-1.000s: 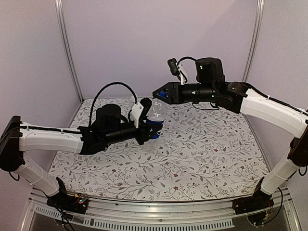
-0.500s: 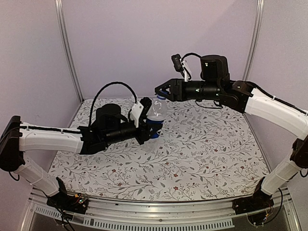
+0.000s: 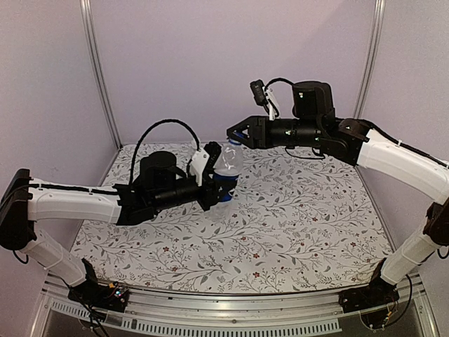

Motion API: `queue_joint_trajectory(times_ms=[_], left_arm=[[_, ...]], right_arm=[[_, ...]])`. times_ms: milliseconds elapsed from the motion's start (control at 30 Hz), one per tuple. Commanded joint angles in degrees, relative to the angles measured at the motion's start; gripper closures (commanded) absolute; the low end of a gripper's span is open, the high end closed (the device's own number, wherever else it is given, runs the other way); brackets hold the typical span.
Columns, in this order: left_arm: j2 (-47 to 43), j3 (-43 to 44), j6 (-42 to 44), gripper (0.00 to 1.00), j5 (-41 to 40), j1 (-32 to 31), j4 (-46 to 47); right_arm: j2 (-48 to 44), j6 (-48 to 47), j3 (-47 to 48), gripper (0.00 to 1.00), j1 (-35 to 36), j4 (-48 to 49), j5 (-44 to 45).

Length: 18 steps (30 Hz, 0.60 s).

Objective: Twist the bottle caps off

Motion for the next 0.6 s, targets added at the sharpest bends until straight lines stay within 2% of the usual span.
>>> queue_joint_trajectory(times_ms=[0, 133, 567], left_arm=[[-1.06, 1.39, 0.8, 0.66, -0.48, -0.82, -0.44], [-1.09, 1.39, 0.78, 0.66, -0.6, -0.86, -0.49], [-1.2, 1.32, 0.8, 0.66, -1.07, -0.96, -0.5]], right_arm=[[-0.02, -0.51, -0.26, 0.6, 0.15, 0.4, 0.43], [-0.03, -0.59, -0.25, 0.64, 0.19, 0.4, 0.28], [0.15, -0.44, -0.96, 0.65, 0.14, 0.44, 0.15]])
